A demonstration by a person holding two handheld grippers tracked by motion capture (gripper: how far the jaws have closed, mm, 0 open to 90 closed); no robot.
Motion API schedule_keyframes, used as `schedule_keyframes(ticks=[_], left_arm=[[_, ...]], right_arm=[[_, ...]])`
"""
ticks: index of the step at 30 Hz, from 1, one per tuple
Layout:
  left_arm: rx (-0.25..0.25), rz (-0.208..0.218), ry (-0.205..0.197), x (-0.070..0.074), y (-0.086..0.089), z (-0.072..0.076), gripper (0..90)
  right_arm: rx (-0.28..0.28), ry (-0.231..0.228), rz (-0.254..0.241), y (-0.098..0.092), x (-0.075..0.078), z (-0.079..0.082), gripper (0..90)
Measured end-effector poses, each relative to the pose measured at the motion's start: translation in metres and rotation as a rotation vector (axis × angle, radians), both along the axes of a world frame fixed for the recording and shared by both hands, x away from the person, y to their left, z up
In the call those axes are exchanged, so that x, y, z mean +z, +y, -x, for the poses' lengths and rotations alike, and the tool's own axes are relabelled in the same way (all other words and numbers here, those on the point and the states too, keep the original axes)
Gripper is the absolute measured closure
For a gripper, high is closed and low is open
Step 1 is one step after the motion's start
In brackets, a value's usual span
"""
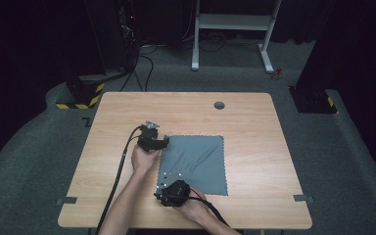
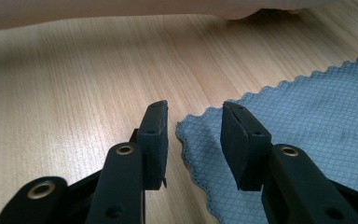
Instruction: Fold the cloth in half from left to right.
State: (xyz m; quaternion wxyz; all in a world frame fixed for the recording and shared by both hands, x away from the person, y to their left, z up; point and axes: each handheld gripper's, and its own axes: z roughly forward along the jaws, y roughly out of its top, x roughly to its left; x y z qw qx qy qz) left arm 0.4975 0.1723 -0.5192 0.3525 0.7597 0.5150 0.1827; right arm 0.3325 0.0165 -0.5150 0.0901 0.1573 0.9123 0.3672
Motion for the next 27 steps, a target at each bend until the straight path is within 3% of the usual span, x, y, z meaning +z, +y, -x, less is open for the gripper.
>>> schedule_keyframes(ticks=[4,8,14,23,27], left_arm=[[0.0,0.001,-0.002,-0.001,-0.002,-0.004,42.3],[-0.007,-0.043,-0.024,-0.002,-0.008,-0.005,45.3],[0.011,-0.06,-0.03,-0.002,-0.012,-0.006,49.9],[-0.024,-0.052,-0.042,-0.001,-0.015,-0.006,70.2],[-0.03,-0.037,-0.034,-0.001,-0.015,-0.006,80.4]], right_arm=[[0.006,-0.026,0.021,0.005,-0.003,0.005,60.7],[-0.008,-0.014,0.015,0.006,-0.004,0.005,62.3],[0.011,-0.008,0.009,0.006,-0.004,0.007,71.6],[-0.013,-0.044,0.027,0.005,-0.004,0.008,89.0],[-0.02,-0.022,0.014,0.004,-0.004,0.006,89.9]])
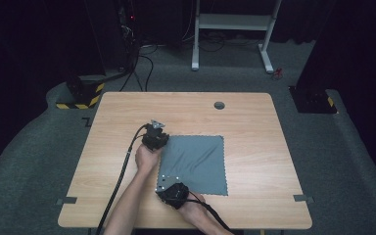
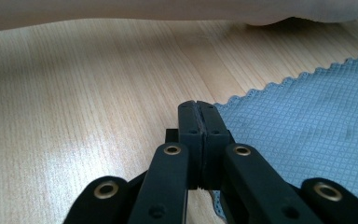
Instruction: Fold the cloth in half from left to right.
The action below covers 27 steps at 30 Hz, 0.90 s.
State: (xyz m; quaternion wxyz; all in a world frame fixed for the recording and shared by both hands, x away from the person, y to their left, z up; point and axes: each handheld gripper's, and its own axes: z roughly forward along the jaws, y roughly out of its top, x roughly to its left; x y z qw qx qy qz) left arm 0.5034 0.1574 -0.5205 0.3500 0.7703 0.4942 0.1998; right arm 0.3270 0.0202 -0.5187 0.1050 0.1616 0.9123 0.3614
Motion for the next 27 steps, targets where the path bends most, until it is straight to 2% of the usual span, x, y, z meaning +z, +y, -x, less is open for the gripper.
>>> schedule_keyframes(ticks=[4,10,19,22,25,26,27], left_arm=[[0.004,0.035,0.018,0.0,0.003,-0.002,88.6],[0.006,0.057,0.028,0.0,0.007,-0.004,89.9],[0.005,0.133,-0.002,0.012,0.011,-0.003,89.9],[-0.004,0.114,-0.002,0.015,0.01,-0.003,89.9],[-0.009,0.114,-0.004,0.019,0.004,-0.004,89.9],[-0.017,0.098,-0.01,0.022,0.002,-0.005,89.9],[-0.023,0.101,-0.016,0.024,-0.001,-0.005,89.9]], right_arm=[[-0.009,0.003,-0.008,-0.004,0.0,0.0,90.0],[-0.023,0.006,-0.033,-0.012,0.006,-0.003,90.0],[-0.037,0.012,-0.064,-0.018,0.012,-0.001,90.0],[-0.036,0.001,-0.074,-0.021,0.014,0.0,90.0],[-0.045,0.002,-0.088,-0.025,0.015,0.001,90.0],[-0.051,0.001,-0.09,-0.027,0.015,0.002,90.0],[-0.052,0.0,-0.098,-0.029,0.015,0.003,90.0]])
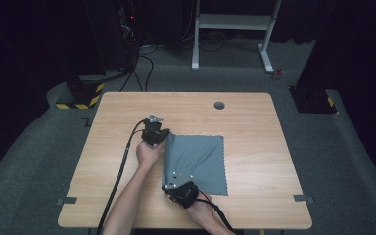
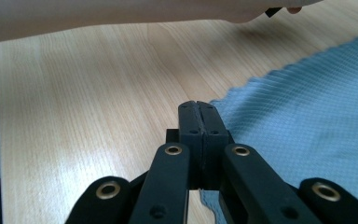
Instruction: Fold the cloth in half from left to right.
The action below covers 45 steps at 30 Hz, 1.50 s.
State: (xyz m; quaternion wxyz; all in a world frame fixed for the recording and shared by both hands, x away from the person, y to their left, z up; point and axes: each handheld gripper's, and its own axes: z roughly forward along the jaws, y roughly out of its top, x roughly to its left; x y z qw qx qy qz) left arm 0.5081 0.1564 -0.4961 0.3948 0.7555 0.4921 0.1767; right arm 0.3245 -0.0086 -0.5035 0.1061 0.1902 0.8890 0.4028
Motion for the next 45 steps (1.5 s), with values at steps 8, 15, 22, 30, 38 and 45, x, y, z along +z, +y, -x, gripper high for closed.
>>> schedule_keyframes(ticks=[8,15,22,30,38,45], left_arm=[[-0.008,0.003,-0.008,0.012,-0.017,-0.001,89.9],[-0.023,-0.016,0.015,0.011,-0.029,-0.003,90.0],[-0.072,-0.061,0.016,0.019,-0.052,-0.007,90.0],[-0.093,-0.065,0.017,0.021,-0.073,-0.012,90.0],[-0.129,-0.102,0.013,0.02,-0.092,-0.015,90.0],[-0.162,-0.134,0.01,0.018,-0.112,-0.017,90.0]], right_arm=[[-0.03,-0.012,-0.057,-0.023,0.007,0.001,90.0],[-0.07,-0.005,-0.086,-0.044,0.004,0.002,90.0],[-0.094,-0.005,-0.104,-0.066,0.005,0.001,90.0],[-0.119,-0.007,-0.108,-0.088,0.003,0.007,90.0],[-0.145,0.011,-0.121,-0.107,0.001,0.009,90.0],[-0.178,0.015,-0.113,-0.122,0.001,0.011,90.0]])
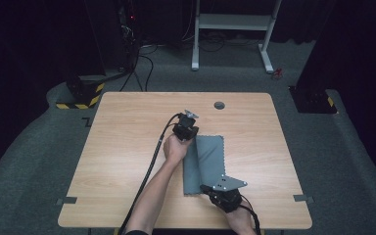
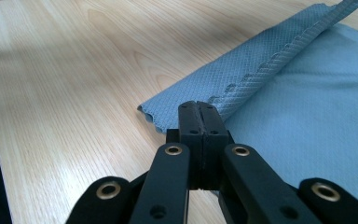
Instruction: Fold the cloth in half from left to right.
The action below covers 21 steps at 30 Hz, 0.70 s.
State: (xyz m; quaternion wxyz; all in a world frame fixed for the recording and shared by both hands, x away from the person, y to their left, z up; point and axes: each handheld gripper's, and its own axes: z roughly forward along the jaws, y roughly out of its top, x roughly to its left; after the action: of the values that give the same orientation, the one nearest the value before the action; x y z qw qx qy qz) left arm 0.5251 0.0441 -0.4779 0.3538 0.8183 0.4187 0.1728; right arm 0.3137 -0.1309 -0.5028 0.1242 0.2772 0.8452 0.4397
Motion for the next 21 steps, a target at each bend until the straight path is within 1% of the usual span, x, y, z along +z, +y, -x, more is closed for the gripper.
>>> schedule_keyframes(ticks=[1,4,6,8,9,11,13,14,15,18,21], left_arm=[[-0.01,0.0,-0.005,0.001,-0.006,0.0,90.0],[-0.039,-0.003,-0.018,0.003,-0.021,0.001,90.0],[-0.044,-0.008,-0.019,0.002,-0.027,0.0,90.0],[-0.047,-0.017,-0.011,0.0,-0.03,0.0,90.0],[-0.045,-0.014,-0.007,-0.002,-0.032,-0.001,90.0],[-0.045,-0.022,-0.008,-0.004,-0.033,-0.002,90.0],[-0.045,-0.022,0.004,-0.005,-0.035,-0.003,90.0],[-0.043,-0.016,0.003,-0.005,-0.036,-0.004,90.0],[-0.044,-0.02,0.004,-0.005,-0.038,-0.005,90.0],[-0.063,-0.031,-0.007,-0.004,-0.046,-0.006,90.0],[-0.082,-0.037,-0.013,-0.004,-0.056,-0.005,90.0]], right_arm=[[-0.002,-0.004,0.002,-0.003,0.0,0.0,90.0],[-0.017,0.005,0.005,-0.011,-0.001,0.003,90.0],[-0.026,0.006,0.004,-0.016,-0.002,0.004,90.0],[-0.039,0.008,0.0,-0.021,-0.002,0.005,90.0],[-0.045,0.008,-0.002,-0.024,-0.002,0.005,90.0],[-0.052,0.006,-0.003,-0.028,-0.003,0.005,90.0],[-0.065,0.01,-0.003,-0.033,-0.004,0.005,90.0],[-0.071,0.009,-0.005,-0.034,-0.004,0.005,90.0],[-0.078,0.011,-0.003,-0.036,-0.004,0.005,90.0],[-0.095,0.02,-0.006,-0.042,-0.007,0.004,90.0],[-0.101,0.019,0.0,-0.044,-0.008,0.006,90.0]])
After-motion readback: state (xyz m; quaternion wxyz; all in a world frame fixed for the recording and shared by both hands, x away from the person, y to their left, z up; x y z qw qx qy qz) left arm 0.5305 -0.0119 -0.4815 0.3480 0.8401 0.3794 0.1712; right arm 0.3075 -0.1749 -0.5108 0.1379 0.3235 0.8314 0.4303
